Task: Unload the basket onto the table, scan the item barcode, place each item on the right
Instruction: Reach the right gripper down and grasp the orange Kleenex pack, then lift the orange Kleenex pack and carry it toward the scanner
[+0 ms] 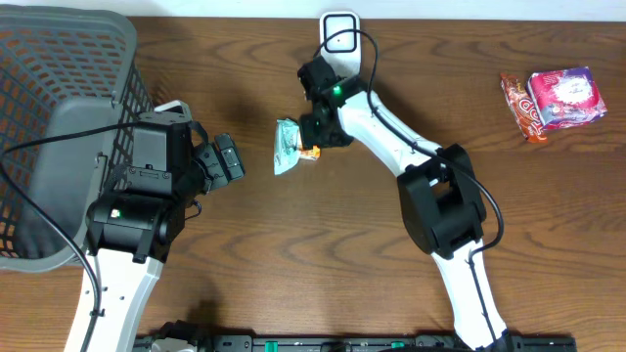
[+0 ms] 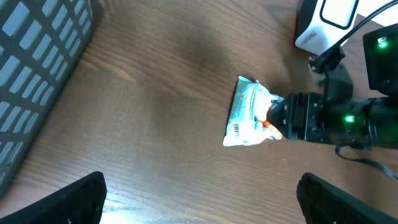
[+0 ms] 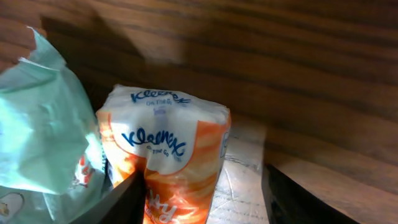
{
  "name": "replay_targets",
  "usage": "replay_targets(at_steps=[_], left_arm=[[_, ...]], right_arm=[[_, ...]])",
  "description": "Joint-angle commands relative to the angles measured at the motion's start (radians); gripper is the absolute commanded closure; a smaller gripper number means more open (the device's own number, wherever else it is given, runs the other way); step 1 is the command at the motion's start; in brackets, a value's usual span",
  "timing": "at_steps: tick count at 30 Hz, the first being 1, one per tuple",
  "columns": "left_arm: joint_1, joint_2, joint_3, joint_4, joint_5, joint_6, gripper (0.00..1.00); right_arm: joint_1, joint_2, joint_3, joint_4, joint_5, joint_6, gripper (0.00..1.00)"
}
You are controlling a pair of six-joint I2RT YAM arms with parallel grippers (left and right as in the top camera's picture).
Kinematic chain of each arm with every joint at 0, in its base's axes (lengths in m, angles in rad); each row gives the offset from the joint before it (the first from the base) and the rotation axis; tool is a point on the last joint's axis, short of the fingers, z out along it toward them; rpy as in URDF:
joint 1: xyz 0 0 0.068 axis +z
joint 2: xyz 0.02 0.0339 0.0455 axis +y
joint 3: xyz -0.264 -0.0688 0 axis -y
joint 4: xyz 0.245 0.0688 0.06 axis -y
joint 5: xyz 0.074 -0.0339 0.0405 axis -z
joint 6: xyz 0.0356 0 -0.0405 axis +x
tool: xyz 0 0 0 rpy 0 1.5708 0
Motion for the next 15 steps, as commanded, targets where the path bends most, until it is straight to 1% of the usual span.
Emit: replay_targets(at_steps=[1,7,8,9,11,15], left_arm=[[0.004,0.001,0.006,-0.002,-0.005,0.013,0.02],[0.004,0.001,0.006,-0.002,-0.005,0.013,0.02],[0.004,0.001,0.006,-0.002,-0.005,0.013,0.02],[0.004,0.001,0.006,-0.002,-0.005,0.013,0.02],[0.004,0.001,0.006,-0.002,-0.005,0.013,0.02],[0.004,0.001,0.006,-0.002,-0.005,0.013,0.02]], right_arm=[[0.002,0.0,-0.037,-0.047,0.19,-0.006,0.44],[-0.019,-0.011,0.029,-0.225,0.451,-0.006,0.43],[-0.024,-0.011,0.042,-0.252,0.481,-0.006,0.42],[-0.031,-0.012,0.06,-0.287,0.517,-0.006,0.38],[-0.032,-0.012,0.071,-0.299,0.507,-0.008,0.33],[-0.011,-0.012,0.074,-0.304,0.485,-0.058,0.32]])
